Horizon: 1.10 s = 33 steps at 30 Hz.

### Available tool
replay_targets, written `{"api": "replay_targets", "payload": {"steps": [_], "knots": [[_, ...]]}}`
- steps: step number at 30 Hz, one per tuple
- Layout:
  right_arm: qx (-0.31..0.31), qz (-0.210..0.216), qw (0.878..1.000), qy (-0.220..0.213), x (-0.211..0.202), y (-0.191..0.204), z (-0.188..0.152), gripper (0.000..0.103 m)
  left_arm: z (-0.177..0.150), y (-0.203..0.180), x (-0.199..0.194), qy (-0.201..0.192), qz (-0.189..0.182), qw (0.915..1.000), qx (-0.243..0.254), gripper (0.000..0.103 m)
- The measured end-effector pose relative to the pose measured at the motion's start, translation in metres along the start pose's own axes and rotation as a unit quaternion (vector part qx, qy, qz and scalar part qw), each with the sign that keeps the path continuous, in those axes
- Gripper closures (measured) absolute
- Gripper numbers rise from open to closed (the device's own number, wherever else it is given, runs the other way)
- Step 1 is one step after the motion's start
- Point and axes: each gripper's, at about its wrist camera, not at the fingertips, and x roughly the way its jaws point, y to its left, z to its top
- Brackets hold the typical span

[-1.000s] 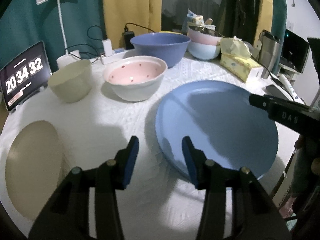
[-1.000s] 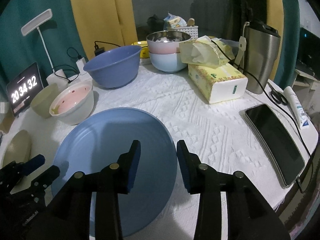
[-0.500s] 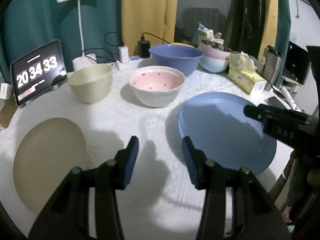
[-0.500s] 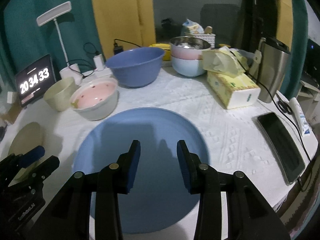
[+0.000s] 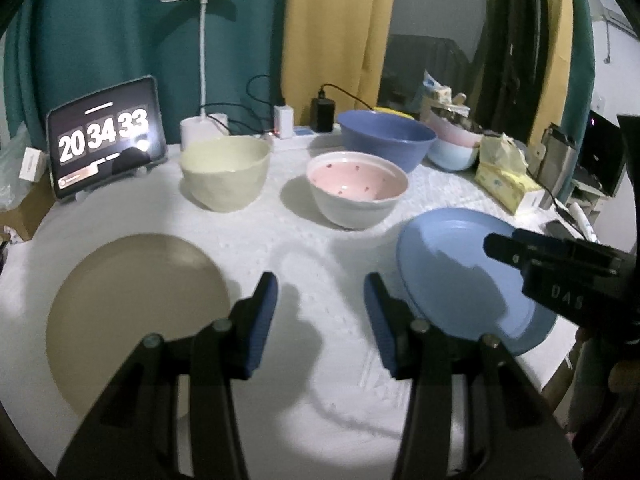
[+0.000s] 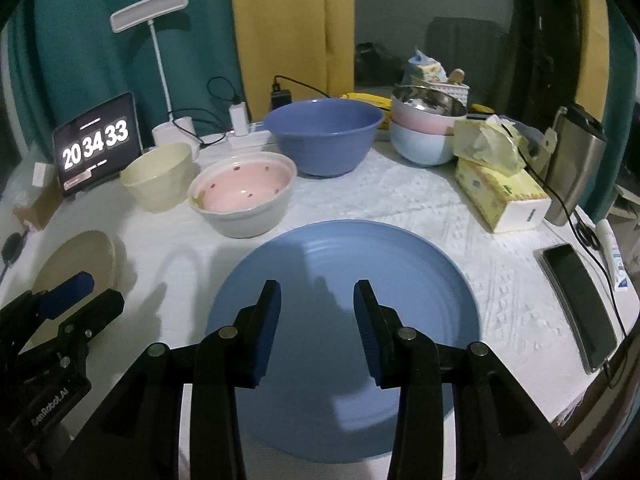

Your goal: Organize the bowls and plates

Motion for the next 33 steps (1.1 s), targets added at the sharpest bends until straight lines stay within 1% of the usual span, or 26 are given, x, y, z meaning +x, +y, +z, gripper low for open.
{"api": "replay_targets", "payload": {"steps": [10,25,30,33], "knots": [[-0.019,0.012,1.0,0.0,-0.001,0.027,0.001,0.063,0.0,0.028,-0.015,-0.022,0.022,0.9994,-0.018,0.056],[-0.047,0.026,0.999,0.002,-0.001,0.066,0.0,0.063,-0.011,0.073,-0.034,-0.04,0.056,0.9962,-0.052,0.055],[-0.057,0.03,0.998,0.005,0.0,0.08,-0.002,0.063,-0.016,0.09,-0.038,-0.04,0.065,0.9949,-0.067,0.055],[-0.064,0.033,0.997,0.007,0.001,0.09,-0.003,0.063,-0.019,0.1,-0.04,-0.04,0.078,0.9936,-0.072,0.054]]}}
